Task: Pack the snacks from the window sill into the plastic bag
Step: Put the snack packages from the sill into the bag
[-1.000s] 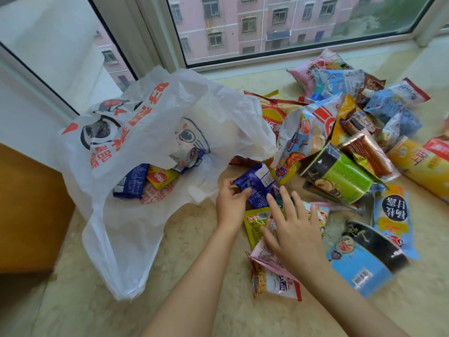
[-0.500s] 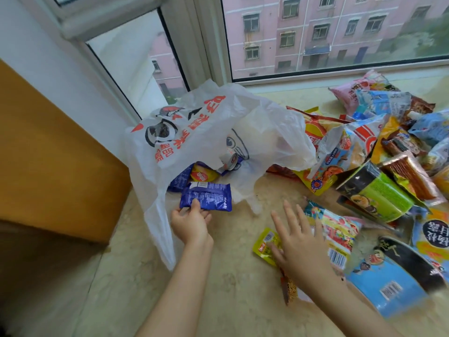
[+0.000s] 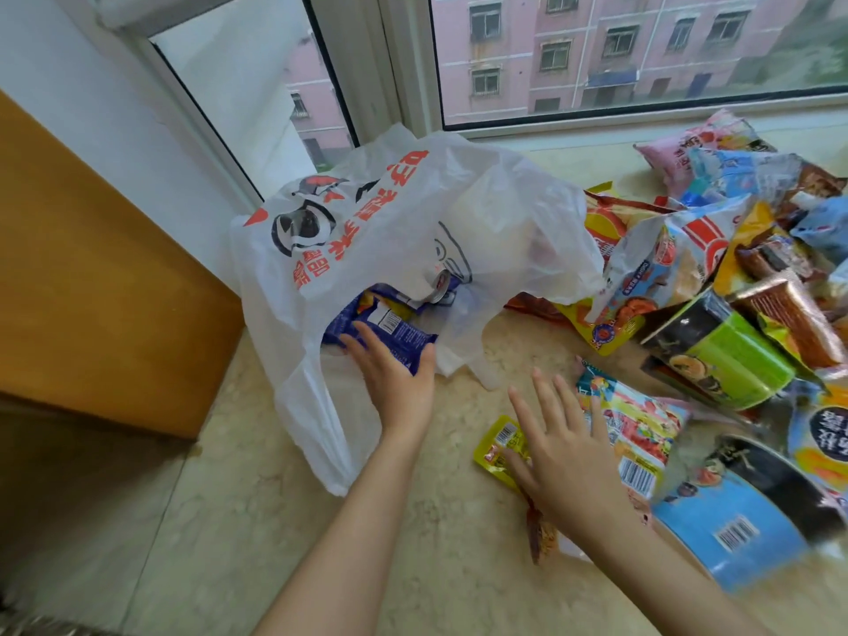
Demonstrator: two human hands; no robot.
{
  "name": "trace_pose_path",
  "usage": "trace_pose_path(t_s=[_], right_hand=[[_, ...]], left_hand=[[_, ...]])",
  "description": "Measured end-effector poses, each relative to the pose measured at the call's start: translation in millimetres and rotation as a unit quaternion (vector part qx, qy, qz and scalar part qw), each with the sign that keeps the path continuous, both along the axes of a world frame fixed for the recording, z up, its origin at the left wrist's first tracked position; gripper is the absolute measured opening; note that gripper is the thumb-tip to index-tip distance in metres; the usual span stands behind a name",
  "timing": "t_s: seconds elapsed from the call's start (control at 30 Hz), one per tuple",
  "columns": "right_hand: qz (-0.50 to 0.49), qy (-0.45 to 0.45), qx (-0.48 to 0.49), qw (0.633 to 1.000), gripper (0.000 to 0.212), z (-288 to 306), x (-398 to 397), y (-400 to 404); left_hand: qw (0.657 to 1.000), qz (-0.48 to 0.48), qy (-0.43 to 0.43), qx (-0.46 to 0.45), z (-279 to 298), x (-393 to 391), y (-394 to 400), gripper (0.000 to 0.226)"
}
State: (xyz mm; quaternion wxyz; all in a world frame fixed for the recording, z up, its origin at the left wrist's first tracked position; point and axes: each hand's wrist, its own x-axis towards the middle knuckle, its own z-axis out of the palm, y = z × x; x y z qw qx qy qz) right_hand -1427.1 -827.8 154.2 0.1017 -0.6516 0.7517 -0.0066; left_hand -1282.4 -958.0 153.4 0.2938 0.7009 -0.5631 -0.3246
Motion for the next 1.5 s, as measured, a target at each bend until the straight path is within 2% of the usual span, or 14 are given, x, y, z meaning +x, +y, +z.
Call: trace_pose_path(t_s=[0.1, 0.17, 0.27, 0.37, 0.5, 0.6, 0.67, 0.8, 0.97, 1.07, 1.13, 1.27, 1.37, 1.5], right_hand=[[-0.017, -0.002, -0.004, 1.0, 0.07, 3.2, -12.5, 6.7], [-0.036, -0.001, -0.013, 0.999, 0.069, 6.0, -23.6, 13.7], [-0.076, 0.005, -0.021, 0.997, 0.07, 8.4, -42.1, 28.3], [-0.106, 0.003, -0.001, 0.994, 0.077, 4.5, -55.8, 45.5], [-0.113, -0.003, 0.023, 0.993, 0.088, -4.6, -61.5, 60.5], [-0.112, -0.024, 0.015, 0.993, 0.097, -9.5, -58.0, 64.2], [-0.115, -0.043, 0.003, 0.992, 0.099, -13.4, -55.3, 65.1], [-0.109, -0.055, -0.019, 0.992, 0.101, -21.7, -55.4, 65.2], [-0.093, -0.059, -0.043, 0.993, 0.105, -16.3, -58.8, 59.1], [-0.086, -0.1, -0.068, 0.989, 0.109, -12.4, -58.4, 56.4], [-0.114, -0.171, -0.1, 0.974, 0.111, -5.6, -53.8, 51.7], [-0.14, -0.387, -0.133, 0.901, 0.117, 10.6, -35.3, 30.4], [-0.113, -0.459, -0.149, 0.868, 0.112, 13.4, -16.8, 2.4], [-0.125, -0.539, -0.181, 0.813, 0.096, 15.8, 8.7, -41.2]], left_hand=[[0.993, -0.106, -0.039, -0.015, 0.5, -19.8, 19.8, 0.083], [0.983, -0.183, -0.027, -0.012, 1.9, -37.0, 36.8, 0.072], [0.954, -0.292, -0.018, 0.069, 1.4, -64.7, 63.8, 0.061], [0.927, -0.344, -0.046, 0.144, -1.6, -84.6, 80.8, 0.06], [0.926, -0.328, -0.008, 0.186, -1.8, -90.9, 85.2, 0.045], [0.913, -0.323, 0.051, 0.246, -1.9, -93.0, 86.7, 0.058], [0.902, -0.335, 0.061, 0.265, 0.3, -95.4, 86.3, 0.073], [0.897, -0.343, 0.065, 0.27, 5.7, -98.5, 85.1, 0.076], [0.912, -0.28, 0.156, 0.256, 6.6, -90.1, 87.7, 0.078], [0.924, -0.236, 0.206, 0.221, 14.9, -76.6, 86.3, 0.078], [0.929, -0.203, 0.239, 0.195, 20.9, -64.0, 82.7, 0.078], [0.94, -0.146, 0.273, 0.143, 34.5, -36.4, 72.0, 0.078], [0.947, -0.119, 0.275, 0.117, 44.3, -14.9, 58.1, 0.073], [0.967, -0.102, 0.222, 0.075, 52.0, 7.9, 27.1, 0.069]])
